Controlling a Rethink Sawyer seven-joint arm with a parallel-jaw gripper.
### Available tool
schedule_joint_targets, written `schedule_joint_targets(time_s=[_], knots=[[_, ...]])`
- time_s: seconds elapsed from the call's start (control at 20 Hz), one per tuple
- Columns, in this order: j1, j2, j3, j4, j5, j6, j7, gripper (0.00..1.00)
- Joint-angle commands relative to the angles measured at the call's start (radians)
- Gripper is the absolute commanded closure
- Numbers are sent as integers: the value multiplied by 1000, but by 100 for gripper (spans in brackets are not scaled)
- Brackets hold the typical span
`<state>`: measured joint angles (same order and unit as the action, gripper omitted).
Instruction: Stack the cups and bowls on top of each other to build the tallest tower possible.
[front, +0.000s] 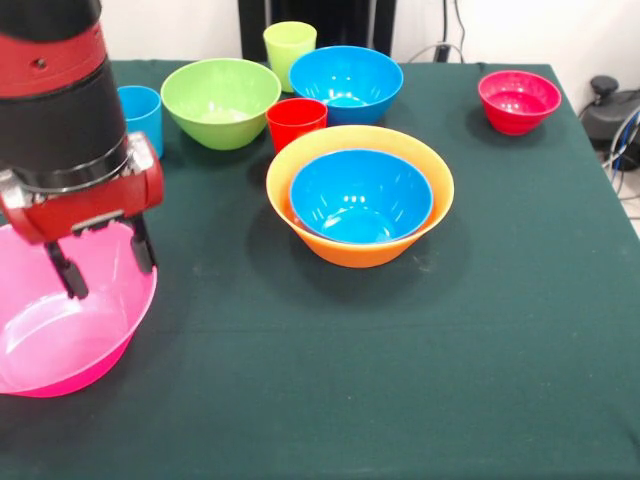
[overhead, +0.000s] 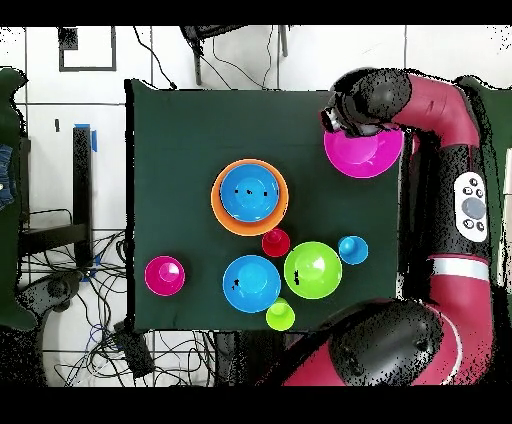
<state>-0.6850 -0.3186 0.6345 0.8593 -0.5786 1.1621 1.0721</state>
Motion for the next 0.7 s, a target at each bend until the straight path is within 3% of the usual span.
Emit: schedule_joint_targets(time_s=[0.05, 0.35, 0.7], knots=[[-18, -73, -64, 265, -11, -96, -35, 0], [-34, -63, -73, 299, 14, -100, 16, 0], [-72, -25, -59, 314, 13, -143, -55, 0]])
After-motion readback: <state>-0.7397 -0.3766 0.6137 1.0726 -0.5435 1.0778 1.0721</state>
